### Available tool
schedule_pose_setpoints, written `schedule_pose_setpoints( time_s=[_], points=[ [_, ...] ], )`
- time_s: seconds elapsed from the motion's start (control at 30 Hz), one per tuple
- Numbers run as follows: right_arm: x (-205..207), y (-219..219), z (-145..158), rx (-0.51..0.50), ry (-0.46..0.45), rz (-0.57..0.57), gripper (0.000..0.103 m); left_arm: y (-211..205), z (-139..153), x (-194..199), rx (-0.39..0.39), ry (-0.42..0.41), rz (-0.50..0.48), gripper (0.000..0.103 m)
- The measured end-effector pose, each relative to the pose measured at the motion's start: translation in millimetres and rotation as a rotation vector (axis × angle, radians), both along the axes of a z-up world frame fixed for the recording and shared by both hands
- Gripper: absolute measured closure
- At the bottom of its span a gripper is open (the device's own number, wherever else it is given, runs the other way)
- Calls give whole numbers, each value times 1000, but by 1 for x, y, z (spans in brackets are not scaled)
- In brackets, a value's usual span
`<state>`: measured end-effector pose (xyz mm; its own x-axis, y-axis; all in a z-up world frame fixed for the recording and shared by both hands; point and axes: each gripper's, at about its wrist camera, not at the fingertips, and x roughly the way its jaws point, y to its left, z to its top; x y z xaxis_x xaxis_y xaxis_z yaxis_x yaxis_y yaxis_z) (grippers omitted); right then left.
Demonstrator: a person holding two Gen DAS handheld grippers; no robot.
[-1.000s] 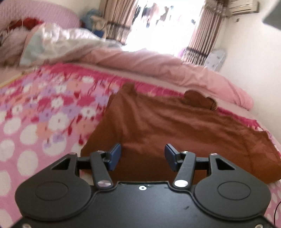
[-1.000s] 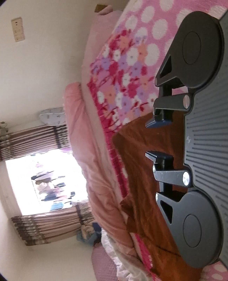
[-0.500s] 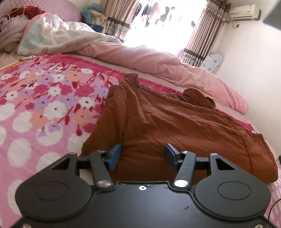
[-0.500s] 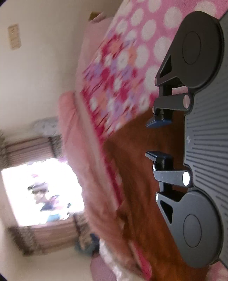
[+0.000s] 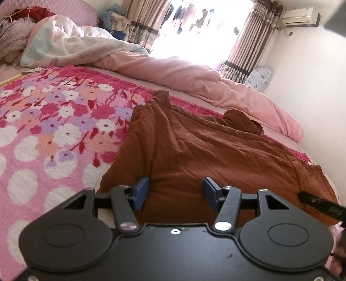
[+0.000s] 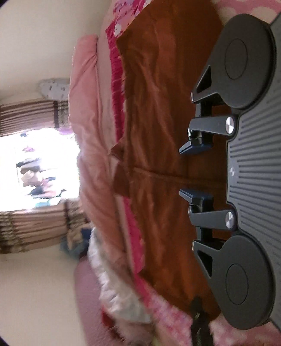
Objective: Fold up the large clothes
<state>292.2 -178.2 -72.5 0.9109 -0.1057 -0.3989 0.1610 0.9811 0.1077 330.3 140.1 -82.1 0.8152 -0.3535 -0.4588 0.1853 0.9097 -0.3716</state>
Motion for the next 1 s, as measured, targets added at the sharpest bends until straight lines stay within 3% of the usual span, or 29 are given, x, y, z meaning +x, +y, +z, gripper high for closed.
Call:
schedule_pose_setpoints(
  time_s=[0.3,0.43,0.5,0.67,0.73,0.87,1.0],
  points=[
    [9,15,-20,-54,66,-49,58,-8,6,-5,57,-11,8,45],
    [13,14,-20,-51,67,-51,58,3,17,-27,33,-20,103,45],
    [14,13,-21,-38,68,-49,58,17,14,-41,-31,1,170,43],
    [15,12,-22,-38,64,-46,58,43,-17,-45,-275,110,171,41],
    [16,12,-22,-39,65,-49,58,45,-25,-41,-327,145,182,41],
    [16,12,-22,-30,66,-48,58,40,-34,-29,-388,153,180,40],
    [18,10,-21,-23,69,-45,58,33,-34,-14,-397,142,186,40]
  ],
)
